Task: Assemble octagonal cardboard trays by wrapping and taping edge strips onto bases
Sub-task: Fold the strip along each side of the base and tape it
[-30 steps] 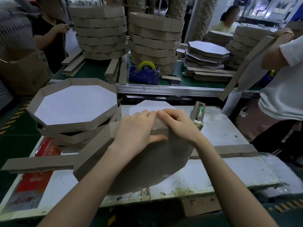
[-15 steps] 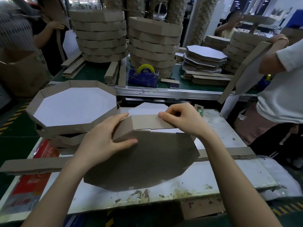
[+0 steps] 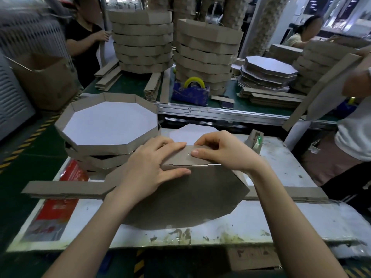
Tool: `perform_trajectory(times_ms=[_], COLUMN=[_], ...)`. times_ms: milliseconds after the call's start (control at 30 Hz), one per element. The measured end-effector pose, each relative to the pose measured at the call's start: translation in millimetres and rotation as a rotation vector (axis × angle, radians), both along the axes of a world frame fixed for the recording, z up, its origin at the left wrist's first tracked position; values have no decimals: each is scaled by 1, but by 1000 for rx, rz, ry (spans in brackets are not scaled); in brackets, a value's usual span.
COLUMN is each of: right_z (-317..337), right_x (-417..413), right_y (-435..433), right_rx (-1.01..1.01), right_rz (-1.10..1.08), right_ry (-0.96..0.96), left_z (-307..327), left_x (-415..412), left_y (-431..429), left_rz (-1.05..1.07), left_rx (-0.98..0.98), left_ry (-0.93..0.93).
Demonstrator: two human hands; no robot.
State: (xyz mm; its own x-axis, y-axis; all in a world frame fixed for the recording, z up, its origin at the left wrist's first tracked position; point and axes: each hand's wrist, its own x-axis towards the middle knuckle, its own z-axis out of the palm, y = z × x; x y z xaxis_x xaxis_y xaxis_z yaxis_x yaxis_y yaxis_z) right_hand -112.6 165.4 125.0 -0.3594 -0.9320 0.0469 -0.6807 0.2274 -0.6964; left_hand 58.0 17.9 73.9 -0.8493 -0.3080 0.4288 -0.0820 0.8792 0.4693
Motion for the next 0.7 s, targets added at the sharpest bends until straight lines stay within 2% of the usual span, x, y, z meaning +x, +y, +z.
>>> perform_trajectory(times_ms=[467,700], right_z=[-4,-3], right_x=[-6,-19], right_y=[1,6], right_rx=[21,57], right_rz=[-31,85], right_ry=[-57,-39], left_z=[-1,9], left_x=[-2,-10], left_y=[4,13], left_rz=[31,25], left_rx=[-37,-17], left_ry=[45,26])
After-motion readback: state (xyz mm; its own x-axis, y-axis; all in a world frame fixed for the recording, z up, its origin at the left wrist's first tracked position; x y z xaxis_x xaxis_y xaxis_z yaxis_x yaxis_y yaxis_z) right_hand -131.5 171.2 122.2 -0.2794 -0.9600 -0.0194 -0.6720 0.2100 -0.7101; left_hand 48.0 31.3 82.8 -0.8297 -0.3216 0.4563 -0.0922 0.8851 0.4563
